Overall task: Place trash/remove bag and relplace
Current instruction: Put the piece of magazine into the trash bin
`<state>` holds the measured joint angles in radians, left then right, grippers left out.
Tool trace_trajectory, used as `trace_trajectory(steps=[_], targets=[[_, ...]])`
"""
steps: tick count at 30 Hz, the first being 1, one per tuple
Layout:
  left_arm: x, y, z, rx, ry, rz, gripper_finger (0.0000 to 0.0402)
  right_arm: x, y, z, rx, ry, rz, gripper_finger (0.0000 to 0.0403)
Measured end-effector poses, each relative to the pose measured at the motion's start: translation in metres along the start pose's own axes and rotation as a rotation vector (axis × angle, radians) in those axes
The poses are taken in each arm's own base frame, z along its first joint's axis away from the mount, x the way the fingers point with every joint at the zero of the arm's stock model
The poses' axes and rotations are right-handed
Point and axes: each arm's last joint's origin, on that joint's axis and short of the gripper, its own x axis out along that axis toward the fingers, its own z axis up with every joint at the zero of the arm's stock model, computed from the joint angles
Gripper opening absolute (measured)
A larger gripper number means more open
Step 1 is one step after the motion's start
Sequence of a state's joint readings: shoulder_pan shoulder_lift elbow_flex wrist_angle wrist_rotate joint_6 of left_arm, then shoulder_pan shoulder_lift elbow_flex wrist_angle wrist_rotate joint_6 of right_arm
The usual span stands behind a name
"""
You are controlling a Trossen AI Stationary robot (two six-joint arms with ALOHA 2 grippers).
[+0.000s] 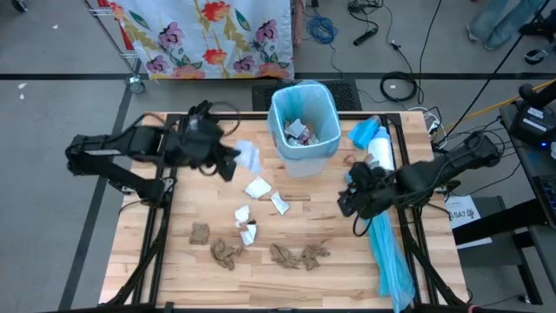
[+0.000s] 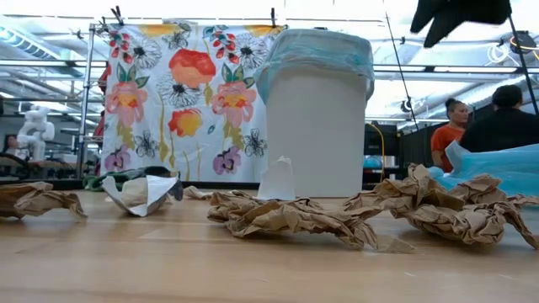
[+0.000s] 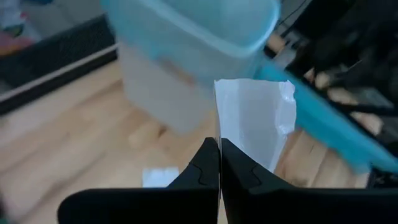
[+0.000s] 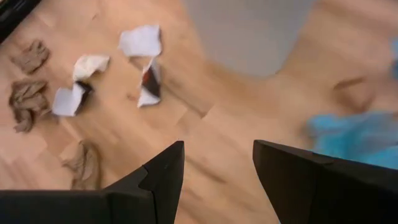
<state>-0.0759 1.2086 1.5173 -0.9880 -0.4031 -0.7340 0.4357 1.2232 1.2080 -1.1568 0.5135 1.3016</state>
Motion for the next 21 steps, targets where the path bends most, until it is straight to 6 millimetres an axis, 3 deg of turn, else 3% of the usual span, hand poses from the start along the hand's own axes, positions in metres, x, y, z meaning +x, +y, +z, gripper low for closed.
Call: trace_trajectory(steps=[9,15,21], targets=[[0.050,-0.002,0.072,0.074,-0.046,-0.077,0.0000,0.041,0.006,-0.028,0.071,0.004,0.133,0.0185],[0.089,0.004,0.118,0.124,-0.127,-0.068,0.0002,0.050,0.009,-0.034,0.104,0.009,0.194,0.0185],[0.124,0.005,0.141,0.121,-0.192,-0.146,0.0041,0.050,0.012,-0.032,0.121,-0.001,0.226,0.0185]])
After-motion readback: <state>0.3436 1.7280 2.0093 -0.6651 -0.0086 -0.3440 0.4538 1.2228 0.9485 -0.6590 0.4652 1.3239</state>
